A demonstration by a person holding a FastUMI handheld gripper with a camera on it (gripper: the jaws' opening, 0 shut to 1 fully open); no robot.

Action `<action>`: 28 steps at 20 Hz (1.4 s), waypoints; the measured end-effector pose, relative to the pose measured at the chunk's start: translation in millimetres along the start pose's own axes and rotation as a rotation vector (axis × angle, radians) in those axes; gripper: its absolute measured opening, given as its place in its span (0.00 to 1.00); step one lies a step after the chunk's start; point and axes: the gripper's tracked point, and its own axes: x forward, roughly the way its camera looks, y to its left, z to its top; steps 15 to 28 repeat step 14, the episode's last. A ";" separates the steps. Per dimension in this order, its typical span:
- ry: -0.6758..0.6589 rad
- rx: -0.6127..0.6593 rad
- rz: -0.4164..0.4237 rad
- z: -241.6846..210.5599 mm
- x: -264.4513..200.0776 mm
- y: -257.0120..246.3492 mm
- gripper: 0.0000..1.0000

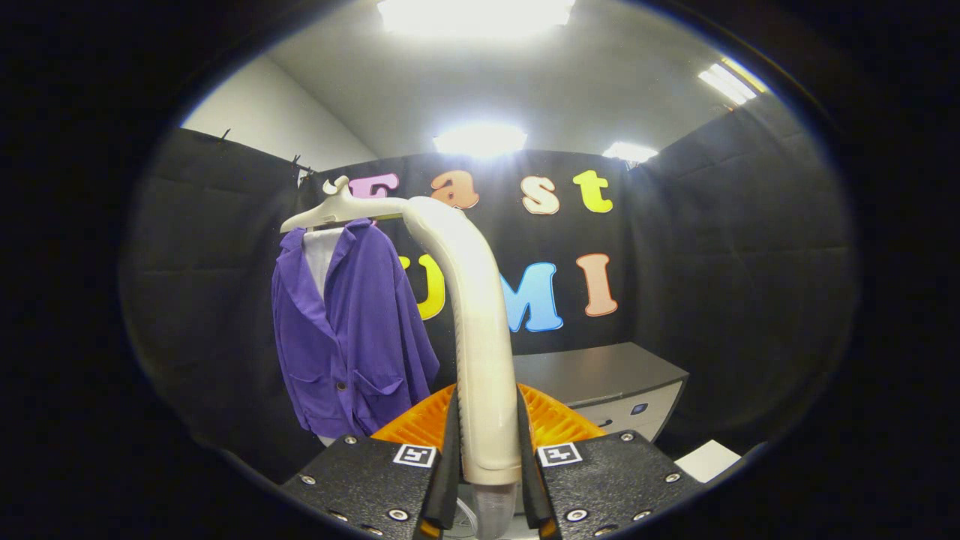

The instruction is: Iron the clothes twice with a garment steamer, once on the left side and once on the right side.

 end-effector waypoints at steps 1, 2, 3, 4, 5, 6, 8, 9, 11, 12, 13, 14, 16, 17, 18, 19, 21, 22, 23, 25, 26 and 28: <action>-0.001 0.003 0.004 -1.5 0.3 1.7 0.35; 0.006 0.010 0.011 -3.7 2.9 3.0 0.35; 0.015 0.020 0.013 -5.8 5.6 3.3 0.35; 0.024 0.026 0.013 -8.1 8.7 1.6 0.35; 0.033 0.030 0.014 -10.4 9.9 -0.2 0.35; 0.045 0.031 0.015 -13.5 13.3 -1.0 0.35; 0.074 0.024 0.017 -20.0 19.4 -3.2 0.35; 0.091 0.019 0.020 -22.3 23.1 -3.6 0.35; 0.113 0.017 0.029 -25.5 27.1 -2.9 0.35; 0.117 0.018 0.035 -26.2 27.7 -1.5 0.35; 0.121 0.022 0.037 -26.6 28.6 -0.8 0.35; 0.124 0.028 0.040 -27.0 29.0 0.1 0.35; 0.124 0.028 0.040 -27.0 29.0 0.1 0.35; 0.124 0.028 0.040 -27.0 29.0 0.1 0.35; 0.124 0.028 0.040 -27.0 29.0 0.1 0.35; 0.124 0.028 0.040 -27.0 29.0 0.1 0.35; 0.124 0.028 0.040 -27.0 29.0 0.1 0.35; 0.124 0.028 0.040 -27.0 29.0 0.1 0.35; 0.124 0.028 0.040 -27.0 29.0 0.1 0.35; 0.124 0.028 0.040 -27.0 29.0 0.1 0.35; 0.124 0.028 0.040 -27.0 29.0 0.1 0.35; 0.124 0.028 0.040 -27.0 29.0 0.1 0.35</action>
